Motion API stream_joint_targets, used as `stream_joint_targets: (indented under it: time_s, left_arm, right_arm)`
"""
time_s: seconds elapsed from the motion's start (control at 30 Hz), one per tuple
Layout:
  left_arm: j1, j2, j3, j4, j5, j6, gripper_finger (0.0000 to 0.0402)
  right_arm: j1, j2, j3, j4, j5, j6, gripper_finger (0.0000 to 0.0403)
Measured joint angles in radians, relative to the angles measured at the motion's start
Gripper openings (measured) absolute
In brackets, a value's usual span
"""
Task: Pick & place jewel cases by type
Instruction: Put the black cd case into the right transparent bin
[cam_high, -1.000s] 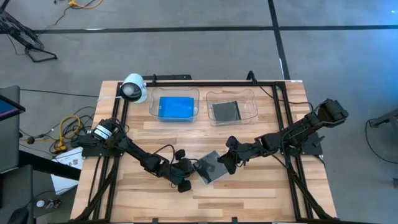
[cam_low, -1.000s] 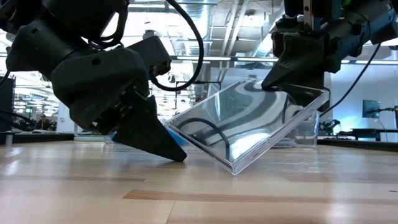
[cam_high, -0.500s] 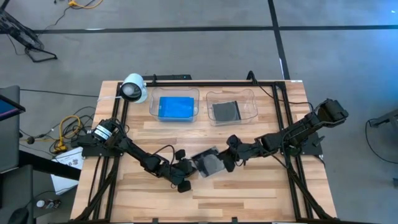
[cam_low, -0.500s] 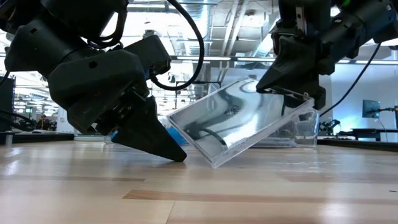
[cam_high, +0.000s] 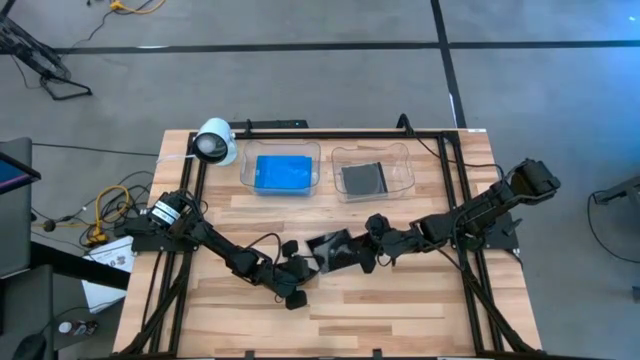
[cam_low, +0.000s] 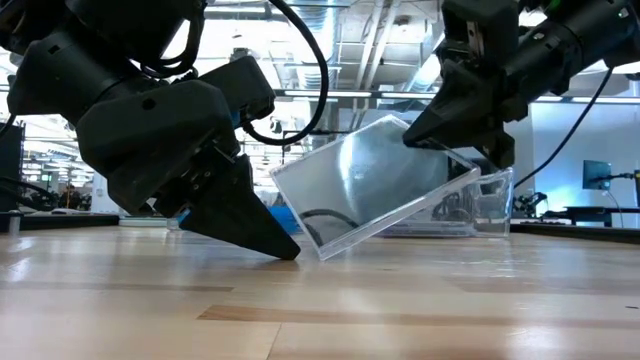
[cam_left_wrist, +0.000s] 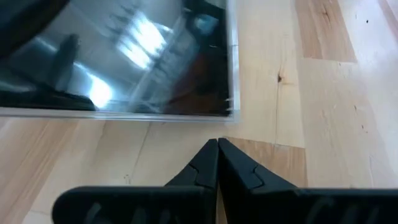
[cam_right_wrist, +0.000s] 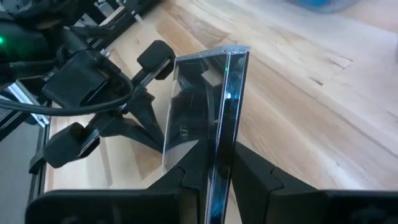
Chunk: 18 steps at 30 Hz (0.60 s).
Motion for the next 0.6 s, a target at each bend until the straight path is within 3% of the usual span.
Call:
stream_joint_targets:
  time_s: [0.6]
  left_arm:
    - [-0.016,0.000,0.001,0.000,-0.010,0.062,0.0000]
  right_arm:
    - [0.022,0.000,0.000,0.062,0.105,-0.089,0.0034]
